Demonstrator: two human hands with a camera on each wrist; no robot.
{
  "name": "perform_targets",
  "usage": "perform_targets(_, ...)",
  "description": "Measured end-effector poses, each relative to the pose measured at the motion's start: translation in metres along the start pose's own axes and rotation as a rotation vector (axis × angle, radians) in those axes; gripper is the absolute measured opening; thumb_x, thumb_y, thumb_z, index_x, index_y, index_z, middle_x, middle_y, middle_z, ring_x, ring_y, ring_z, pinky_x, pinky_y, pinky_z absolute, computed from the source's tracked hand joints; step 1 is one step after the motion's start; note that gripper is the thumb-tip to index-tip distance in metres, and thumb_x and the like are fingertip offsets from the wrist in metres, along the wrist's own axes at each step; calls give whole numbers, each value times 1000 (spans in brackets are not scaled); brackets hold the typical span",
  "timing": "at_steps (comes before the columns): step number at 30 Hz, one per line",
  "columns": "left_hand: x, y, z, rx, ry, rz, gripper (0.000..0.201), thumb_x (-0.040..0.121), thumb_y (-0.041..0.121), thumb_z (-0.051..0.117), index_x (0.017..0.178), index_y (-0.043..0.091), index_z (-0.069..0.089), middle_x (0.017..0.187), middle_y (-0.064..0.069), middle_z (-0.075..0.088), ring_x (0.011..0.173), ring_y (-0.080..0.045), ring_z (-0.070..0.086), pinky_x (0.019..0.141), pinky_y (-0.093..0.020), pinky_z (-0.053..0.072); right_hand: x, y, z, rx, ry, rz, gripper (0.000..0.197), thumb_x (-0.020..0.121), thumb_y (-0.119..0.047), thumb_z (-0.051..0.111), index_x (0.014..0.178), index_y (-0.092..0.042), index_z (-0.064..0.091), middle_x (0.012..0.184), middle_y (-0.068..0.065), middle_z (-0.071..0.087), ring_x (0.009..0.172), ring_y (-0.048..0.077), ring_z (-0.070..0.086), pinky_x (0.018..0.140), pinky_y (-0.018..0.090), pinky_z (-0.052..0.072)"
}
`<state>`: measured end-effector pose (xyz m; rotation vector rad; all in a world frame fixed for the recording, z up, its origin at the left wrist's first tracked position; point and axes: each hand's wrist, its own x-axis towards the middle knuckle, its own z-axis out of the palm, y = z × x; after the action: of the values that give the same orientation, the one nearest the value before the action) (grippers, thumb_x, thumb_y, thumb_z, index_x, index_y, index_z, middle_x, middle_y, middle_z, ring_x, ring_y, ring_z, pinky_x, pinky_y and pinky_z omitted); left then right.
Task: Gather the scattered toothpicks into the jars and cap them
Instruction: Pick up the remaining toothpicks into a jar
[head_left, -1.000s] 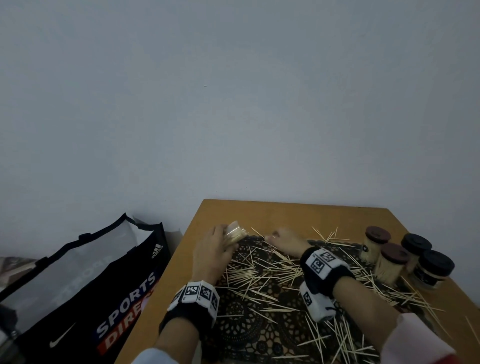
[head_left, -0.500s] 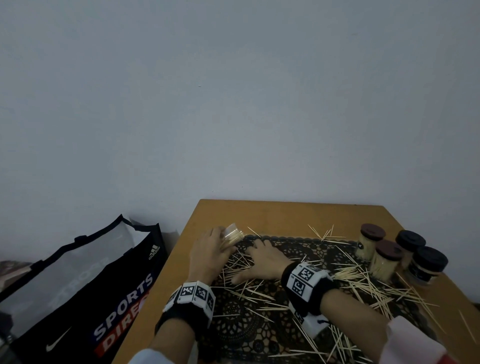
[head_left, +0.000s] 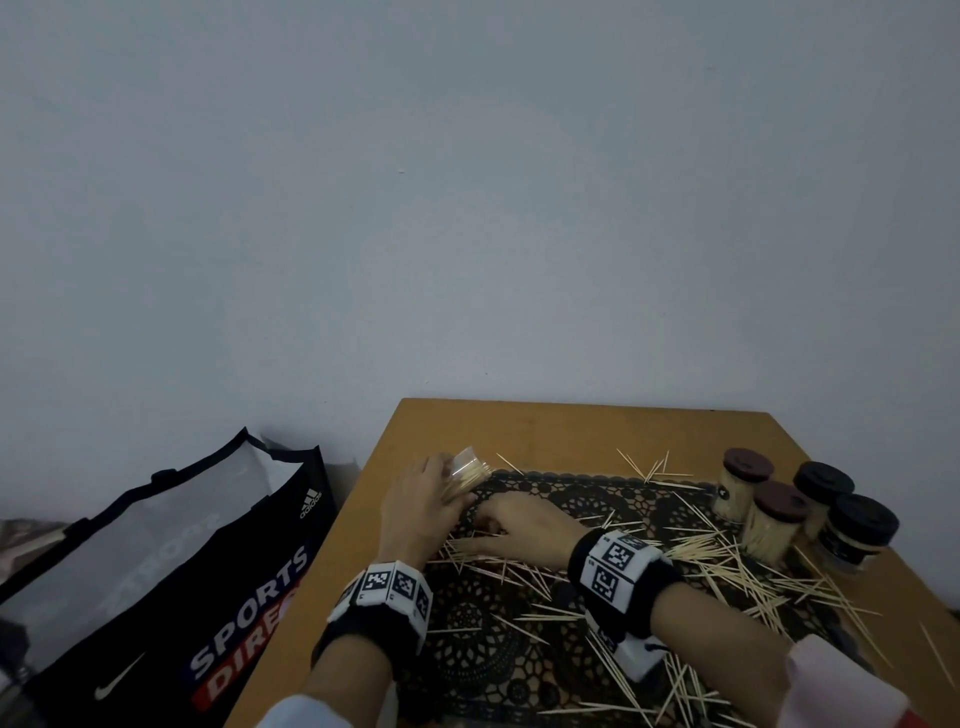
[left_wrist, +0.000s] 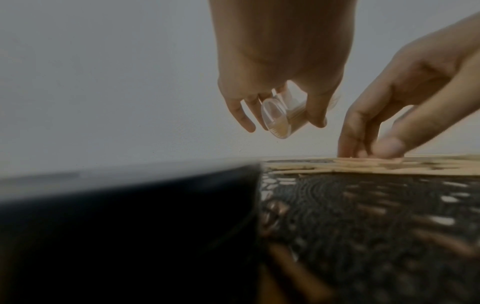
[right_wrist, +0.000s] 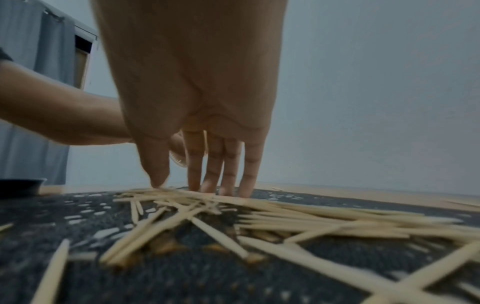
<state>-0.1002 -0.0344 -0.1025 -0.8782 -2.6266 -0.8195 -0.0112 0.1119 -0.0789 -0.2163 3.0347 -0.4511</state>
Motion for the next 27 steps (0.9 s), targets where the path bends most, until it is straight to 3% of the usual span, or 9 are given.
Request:
perform_targets(2, 0, 0, 0, -2, -1, -3, 52, 82, 43, 72, 126, 22, 53, 114, 6, 60, 102, -13, 56, 84, -31, 50, 0, 0, 1, -26, -49, 6, 68, 81, -69, 57, 115, -9, 57, 102, 2, 53, 91, 17, 50, 69, 30, 42)
perform_targets(4, 0, 1, -1, 1, -5, -9, 53, 83, 43, 71, 127, 22, 52, 116, 7, 59, 104, -12, 55, 85, -30, 49, 0, 1, 4, -151, -126, 8, 79, 71, -73, 63, 120, -10, 56, 110, 2, 48, 101, 18, 44, 80, 33, 44)
perform_targets(6, 0, 1, -1, 0, -12, -13, 53, 83, 44, 71, 128, 23, 51, 117, 7, 58, 104, -11, 55, 85, -28, 48, 1, 1, 4, -139, -124, 8, 72, 72, -63, 70, 120, -11, 60, 114, 4, 50, 104, 20, 45, 84, 36, 46)
perform_targets(9, -1, 1, -1, 0, -13, -14, 52, 83, 44, 71, 126, 24, 52, 115, 8, 59, 102, -10, 54, 83, -25, 47, 1, 4, -1, -1, -62, 18, 48, 79, -39, 76, 118, -12, 67, 113, 4, 62, 102, 19, 56, 81, 29, 45)
perform_targets(14, 0, -1, 1, 3, -6, -8, 51, 82, 45, 72, 124, 25, 53, 113, 8, 59, 101, -9, 54, 82, -25, 47, -1, 6, -6, 7, -26, -27, 21, 85, -22, 71, 103, -12, 75, 97, 3, 72, 77, 7, 57, 65, 18, 41)
perform_targets(18, 0, -1, 2, 13, -14, -9, 49, 81, 45, 72, 122, 25, 52, 112, 7, 59, 100, -11, 55, 82, -29, 50, -3, 2, -11, -58, -6, -40, 17, 88, -20, 65, 98, -10, 74, 92, 5, 71, 81, 17, 63, 67, 26, 47)
perform_targets(24, 0, -3, 3, 13, -40, -23, 49, 81, 45, 72, 121, 25, 52, 113, 5, 61, 98, -13, 58, 79, -33, 52, -1, 8, -6, -159, 1, -21, 14, 89, -16, 56, 87, -8, 68, 88, 7, 65, 80, 22, 59, 67, 35, 48)
perform_targets(27, 0, -3, 3, 12, -48, -29, 50, 81, 43, 72, 123, 25, 52, 114, 6, 62, 100, -13, 59, 80, -34, 53, 0, 10, -6, -179, 13, -23, 16, 92, -19, 59, 92, -8, 70, 94, 8, 66, 87, 23, 60, 74, 36, 49)
